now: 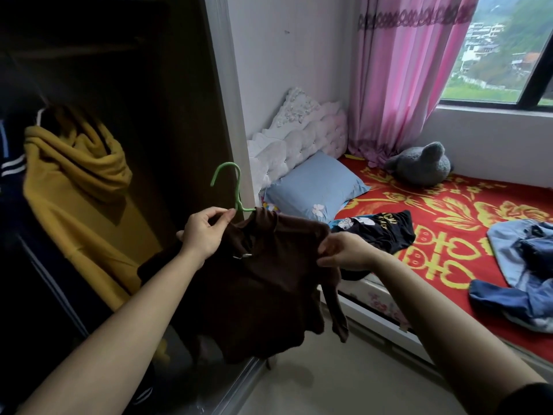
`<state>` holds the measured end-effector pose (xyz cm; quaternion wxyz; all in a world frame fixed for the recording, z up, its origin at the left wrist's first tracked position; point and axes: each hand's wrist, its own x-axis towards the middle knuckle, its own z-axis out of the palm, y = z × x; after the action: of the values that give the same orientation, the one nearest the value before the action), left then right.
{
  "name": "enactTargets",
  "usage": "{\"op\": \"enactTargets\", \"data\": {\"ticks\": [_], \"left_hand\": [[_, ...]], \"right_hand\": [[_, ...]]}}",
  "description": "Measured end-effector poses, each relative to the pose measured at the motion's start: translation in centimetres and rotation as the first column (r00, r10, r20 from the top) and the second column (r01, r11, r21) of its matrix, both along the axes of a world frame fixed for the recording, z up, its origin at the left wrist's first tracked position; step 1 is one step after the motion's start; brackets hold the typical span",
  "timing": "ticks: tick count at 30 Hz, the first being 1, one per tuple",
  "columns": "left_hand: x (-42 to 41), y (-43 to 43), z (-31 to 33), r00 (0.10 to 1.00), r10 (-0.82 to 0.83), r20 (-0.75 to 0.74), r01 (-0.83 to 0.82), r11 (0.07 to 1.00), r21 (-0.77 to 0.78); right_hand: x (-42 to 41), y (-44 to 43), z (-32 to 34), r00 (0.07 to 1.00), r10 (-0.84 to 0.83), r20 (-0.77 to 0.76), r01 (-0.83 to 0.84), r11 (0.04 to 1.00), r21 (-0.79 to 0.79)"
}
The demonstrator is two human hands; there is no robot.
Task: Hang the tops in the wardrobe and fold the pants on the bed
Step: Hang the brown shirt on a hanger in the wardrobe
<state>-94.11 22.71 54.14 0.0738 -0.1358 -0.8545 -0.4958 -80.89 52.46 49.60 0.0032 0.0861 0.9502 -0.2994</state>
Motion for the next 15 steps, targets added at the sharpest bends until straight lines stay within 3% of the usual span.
{"op": "enactTargets", "data": {"ticks": [3, 6, 10, 15], "left_hand": [[0.2, -0.6, 0.4, 0.992, -0.107, 0.064, 0.099, 0.988, 0.116], [0.6, -0.6, 1.7, 0.985, -0.165, 0.058, 0.153, 0.974, 0.168], [0.5, -1.2, 3.5, 0.968, -0.244, 0.056, 0.224, 0.944, 0.244], [-2.8, -5.4, 5.5, 0.985, -0.169, 0.018, 0.155, 0.937, 0.314]], "right_hand": [[-0.3, -0.5, 0.8, 0.936, -0.101, -0.337, 0.125, 0.991, 0.051], [-1.6, -2.6, 2.7, 0.878, -0.008, -0.479, 0.068, 0.992, 0.108], [-3.8, -6.0, 5.3, 0.856, 0.231, -0.462, -0.109, 0.955, 0.276], [-6.7, -7.1, 7.3, 0.847, 0.217, -0.485, -0.035, 0.933, 0.357]]}}
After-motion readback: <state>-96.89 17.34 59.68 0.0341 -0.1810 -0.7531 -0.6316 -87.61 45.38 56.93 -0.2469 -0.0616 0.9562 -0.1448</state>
